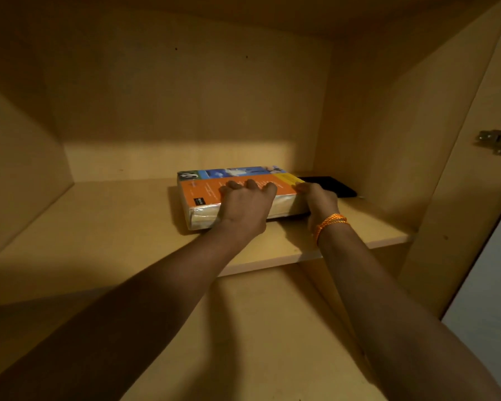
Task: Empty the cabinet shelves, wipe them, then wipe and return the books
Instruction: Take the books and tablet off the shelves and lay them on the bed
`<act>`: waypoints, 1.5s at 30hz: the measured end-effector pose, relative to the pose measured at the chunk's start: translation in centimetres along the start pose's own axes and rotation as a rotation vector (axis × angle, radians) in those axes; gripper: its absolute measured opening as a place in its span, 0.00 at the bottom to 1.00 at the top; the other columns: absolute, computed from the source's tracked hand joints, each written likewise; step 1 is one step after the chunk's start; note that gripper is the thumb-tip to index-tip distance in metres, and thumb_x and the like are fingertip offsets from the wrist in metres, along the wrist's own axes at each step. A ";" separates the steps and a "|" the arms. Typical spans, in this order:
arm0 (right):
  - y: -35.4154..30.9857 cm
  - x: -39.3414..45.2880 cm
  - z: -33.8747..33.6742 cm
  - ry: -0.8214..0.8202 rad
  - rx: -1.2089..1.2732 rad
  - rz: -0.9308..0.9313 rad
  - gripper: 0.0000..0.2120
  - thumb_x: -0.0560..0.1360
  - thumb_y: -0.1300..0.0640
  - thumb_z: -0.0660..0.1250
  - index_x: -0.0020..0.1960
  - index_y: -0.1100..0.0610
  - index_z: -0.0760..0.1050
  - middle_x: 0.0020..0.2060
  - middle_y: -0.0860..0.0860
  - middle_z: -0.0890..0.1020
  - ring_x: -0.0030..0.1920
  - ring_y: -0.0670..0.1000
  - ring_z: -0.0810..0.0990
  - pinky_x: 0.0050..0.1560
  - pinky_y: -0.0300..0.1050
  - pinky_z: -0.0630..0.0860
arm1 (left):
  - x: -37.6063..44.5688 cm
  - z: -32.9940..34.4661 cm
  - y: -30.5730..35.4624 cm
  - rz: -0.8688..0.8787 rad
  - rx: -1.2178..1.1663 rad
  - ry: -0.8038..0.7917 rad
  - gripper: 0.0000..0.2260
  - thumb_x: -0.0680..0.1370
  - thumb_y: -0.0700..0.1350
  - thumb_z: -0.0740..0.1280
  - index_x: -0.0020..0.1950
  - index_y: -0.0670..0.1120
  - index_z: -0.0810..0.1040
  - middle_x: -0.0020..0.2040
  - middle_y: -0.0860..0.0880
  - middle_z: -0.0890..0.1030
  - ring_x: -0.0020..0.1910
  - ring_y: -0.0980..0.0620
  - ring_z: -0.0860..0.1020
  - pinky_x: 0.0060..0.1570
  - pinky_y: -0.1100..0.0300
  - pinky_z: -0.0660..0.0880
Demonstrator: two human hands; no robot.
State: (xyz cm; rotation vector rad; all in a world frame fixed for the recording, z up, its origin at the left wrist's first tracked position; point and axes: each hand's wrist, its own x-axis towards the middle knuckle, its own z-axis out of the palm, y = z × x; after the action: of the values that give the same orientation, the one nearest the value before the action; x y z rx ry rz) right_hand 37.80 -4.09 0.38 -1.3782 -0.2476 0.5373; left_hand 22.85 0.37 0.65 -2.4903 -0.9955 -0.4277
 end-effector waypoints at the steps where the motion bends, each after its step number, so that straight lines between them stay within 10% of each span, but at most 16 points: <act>1: -0.1 0.1 0.1 0.014 0.009 -0.004 0.15 0.68 0.56 0.76 0.47 0.56 0.72 0.47 0.57 0.80 0.49 0.58 0.81 0.56 0.58 0.81 | -0.1 -0.1 0.0 0.005 0.001 0.000 0.28 0.75 0.48 0.72 0.72 0.50 0.64 0.64 0.37 0.76 0.62 0.27 0.75 0.59 0.35 0.74; 9: -0.5 -0.8 0.2 0.096 0.277 -0.053 0.20 0.77 0.38 0.64 0.52 0.55 0.76 0.50 0.54 0.82 0.51 0.56 0.81 0.54 0.53 0.79 | -0.6 0.6 -2.8 -0.008 -0.128 0.202 0.35 0.72 0.52 0.73 0.75 0.55 0.60 0.64 0.42 0.77 0.55 0.35 0.79 0.50 0.45 0.78; 15: -0.8 -3.1 4.8 -0.320 0.440 -0.038 0.16 0.83 0.43 0.57 0.57 0.55 0.73 0.48 0.56 0.83 0.48 0.57 0.81 0.45 0.47 0.74 | -3.3 -1.5 -7.5 -0.210 -0.450 0.393 0.36 0.71 0.54 0.73 0.77 0.57 0.63 0.64 0.47 0.81 0.56 0.39 0.81 0.49 0.49 0.78; 21: -0.1 -6.1 12.2 -0.662 0.182 -0.070 0.35 0.78 0.31 0.58 0.78 0.50 0.63 0.67 0.53 0.75 0.67 0.57 0.72 0.73 0.62 0.65 | -7.1 -2.9 -10.9 -0.327 -0.716 0.558 0.32 0.73 0.54 0.74 0.75 0.56 0.64 0.59 0.45 0.82 0.52 0.41 0.81 0.48 0.49 0.80; 32: -0.9 -7.7 18.4 -0.868 0.026 -0.288 0.17 0.82 0.41 0.58 0.53 0.49 0.81 0.45 0.48 0.87 0.43 0.46 0.85 0.46 0.43 0.78 | -10.6 -4.0 -15.8 -0.501 -1.267 0.676 0.25 0.72 0.45 0.78 0.66 0.52 0.73 0.49 0.61 0.80 0.41 0.70 0.79 0.37 0.77 0.71; 38: 0.3 -7.1 20.7 -0.916 -0.022 -0.311 0.37 0.67 0.33 0.74 0.62 0.60 0.74 0.57 0.57 0.85 0.60 0.61 0.82 0.62 0.57 0.76 | -11.1 -3.4 -18.2 -0.493 -1.437 0.685 0.21 0.74 0.39 0.76 0.61 0.55 0.75 0.51 0.56 0.83 0.45 0.63 0.82 0.41 0.72 0.75; 45: 1.6 -5.4 22.1 -1.039 -0.098 -0.210 0.38 0.64 0.33 0.76 0.64 0.58 0.79 0.60 0.60 0.83 0.61 0.61 0.81 0.69 0.60 0.72 | -10.9 -2.4 -19.1 -0.521 -1.490 0.706 0.19 0.74 0.37 0.76 0.56 0.56 0.75 0.49 0.59 0.85 0.48 0.58 0.84 0.45 0.66 0.78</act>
State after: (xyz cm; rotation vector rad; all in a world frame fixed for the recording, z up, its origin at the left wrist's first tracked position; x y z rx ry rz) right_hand 22.45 12.40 3.83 -1.0365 -1.2522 1.0372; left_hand 1.42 5.39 3.15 -2.4890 -1.1440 -2.7886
